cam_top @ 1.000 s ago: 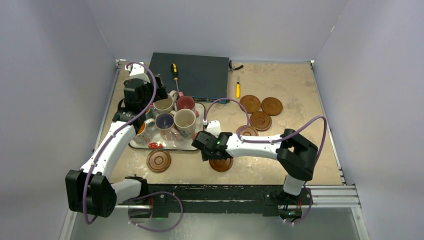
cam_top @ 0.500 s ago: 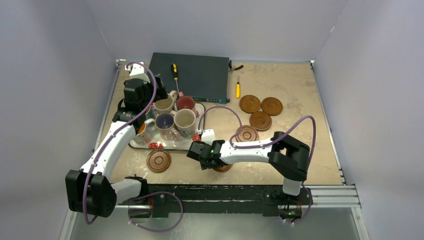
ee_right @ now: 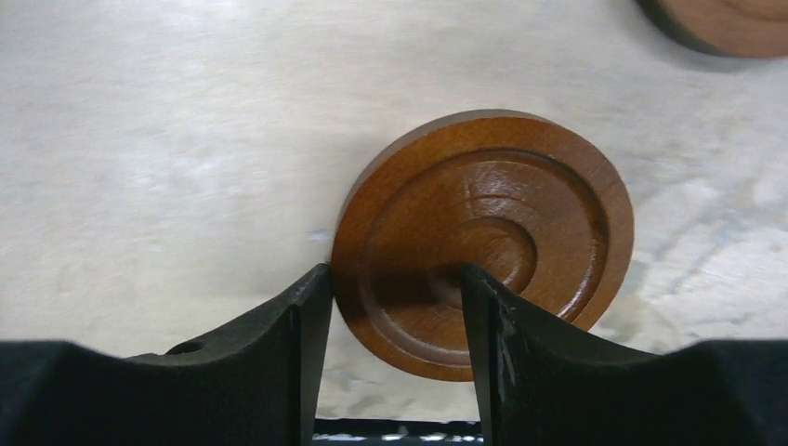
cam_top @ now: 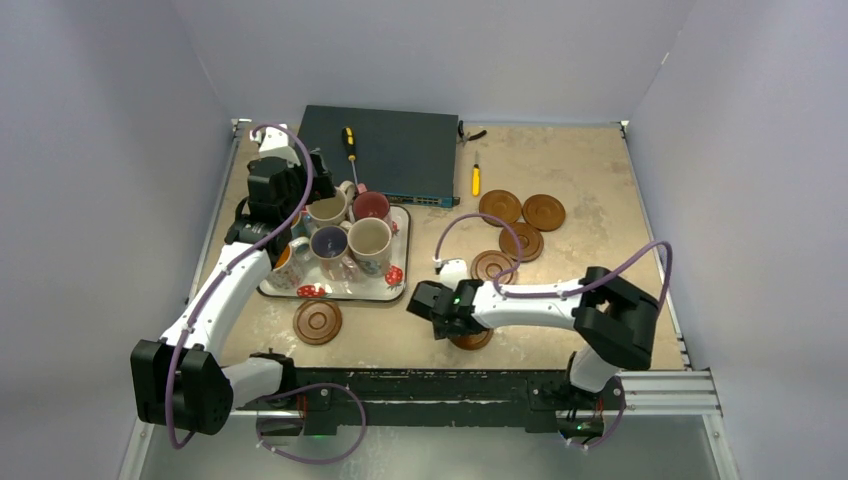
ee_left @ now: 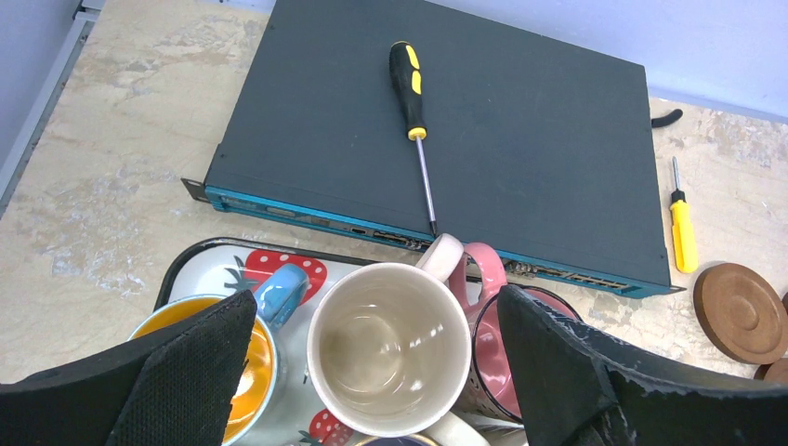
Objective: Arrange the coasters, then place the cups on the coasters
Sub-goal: Move the coaster to the center of the board.
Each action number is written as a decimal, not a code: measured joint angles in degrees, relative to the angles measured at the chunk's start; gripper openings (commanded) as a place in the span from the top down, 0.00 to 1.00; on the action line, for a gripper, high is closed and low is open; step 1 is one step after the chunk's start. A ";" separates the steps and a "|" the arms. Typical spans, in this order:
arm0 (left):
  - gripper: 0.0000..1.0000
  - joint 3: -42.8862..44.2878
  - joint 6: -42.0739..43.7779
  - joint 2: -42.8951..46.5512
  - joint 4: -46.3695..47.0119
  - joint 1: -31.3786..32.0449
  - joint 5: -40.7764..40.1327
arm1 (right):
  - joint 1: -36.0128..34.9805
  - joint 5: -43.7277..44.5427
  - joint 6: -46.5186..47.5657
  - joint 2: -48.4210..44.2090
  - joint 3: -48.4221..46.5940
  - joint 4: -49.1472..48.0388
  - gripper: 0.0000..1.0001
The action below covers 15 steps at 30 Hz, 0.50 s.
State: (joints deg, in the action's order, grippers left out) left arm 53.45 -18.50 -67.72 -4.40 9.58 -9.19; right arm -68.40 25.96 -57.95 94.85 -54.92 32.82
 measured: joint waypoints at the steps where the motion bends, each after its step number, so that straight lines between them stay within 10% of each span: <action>1: 0.04 0.00 0.00 0.00 0.02 0.00 0.02 | 0.81 -0.24 -0.17 -1.09 1.11 -0.07 0.43; 15: 0.12 0.00 2.47 1.90 0.68 9.64 0.20 | 8.13 0.00 3.58 -17.03 2.54 3.34 0.12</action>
State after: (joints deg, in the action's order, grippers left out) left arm 53.45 -16.03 -65.82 -3.73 19.22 -8.99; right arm -60.27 25.96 -54.37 77.82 -52.38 36.16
